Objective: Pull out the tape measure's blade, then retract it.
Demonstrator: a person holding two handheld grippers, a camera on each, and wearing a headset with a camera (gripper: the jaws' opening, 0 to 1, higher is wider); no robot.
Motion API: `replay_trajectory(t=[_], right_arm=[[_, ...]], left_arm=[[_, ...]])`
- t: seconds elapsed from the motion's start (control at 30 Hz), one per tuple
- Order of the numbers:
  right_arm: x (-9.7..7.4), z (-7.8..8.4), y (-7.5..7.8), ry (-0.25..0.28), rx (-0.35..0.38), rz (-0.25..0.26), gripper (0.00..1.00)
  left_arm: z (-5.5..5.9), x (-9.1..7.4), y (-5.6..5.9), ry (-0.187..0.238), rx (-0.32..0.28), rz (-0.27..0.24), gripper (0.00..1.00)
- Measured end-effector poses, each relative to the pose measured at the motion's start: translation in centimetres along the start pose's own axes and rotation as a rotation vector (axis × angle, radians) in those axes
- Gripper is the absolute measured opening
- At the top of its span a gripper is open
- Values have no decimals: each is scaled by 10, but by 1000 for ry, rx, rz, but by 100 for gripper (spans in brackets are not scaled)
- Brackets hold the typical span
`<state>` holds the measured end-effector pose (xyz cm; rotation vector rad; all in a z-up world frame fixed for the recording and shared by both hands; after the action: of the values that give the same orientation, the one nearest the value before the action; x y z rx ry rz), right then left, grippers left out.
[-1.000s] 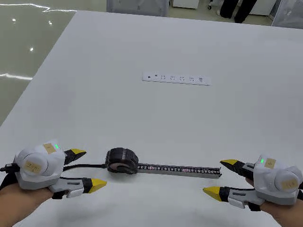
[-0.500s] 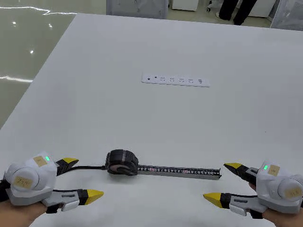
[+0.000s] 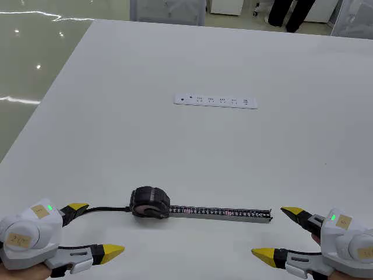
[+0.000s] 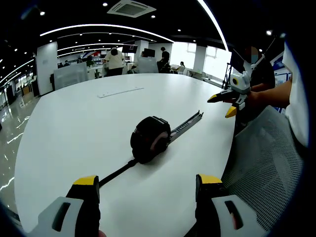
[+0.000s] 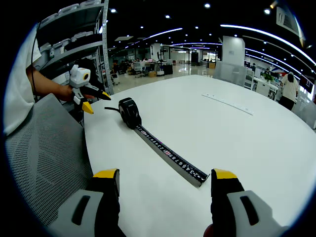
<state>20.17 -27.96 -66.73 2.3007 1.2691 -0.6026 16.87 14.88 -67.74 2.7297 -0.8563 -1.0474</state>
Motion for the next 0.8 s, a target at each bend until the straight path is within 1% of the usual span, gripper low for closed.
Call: replay_trajectory(t=[0.2, 0.5, 0.8], right_arm=[[-5, 2, -5, 4, 18, 17, 75], [-8, 6, -11, -2, 28, 23, 78], [-11, 5, -16, 12, 46, 30, 81]], left_arm=[[6, -4, 0, 4, -13, -4, 77], [10, -9, 2, 15, -32, -7, 78], [14, -14, 6, 24, -52, -15, 80]])
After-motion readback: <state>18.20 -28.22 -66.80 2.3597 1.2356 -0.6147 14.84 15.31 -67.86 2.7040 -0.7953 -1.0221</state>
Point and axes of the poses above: the centre of the closed fingertips' face, and the gripper's own axes: x roughly forward along the fingers, y roughly to its right, z roughly out of its underside, the point moved 9 cm from there along -x, roughly backward along the fingers, and after that the axes turned 14 degrees about -x, right-handed, at the moved point
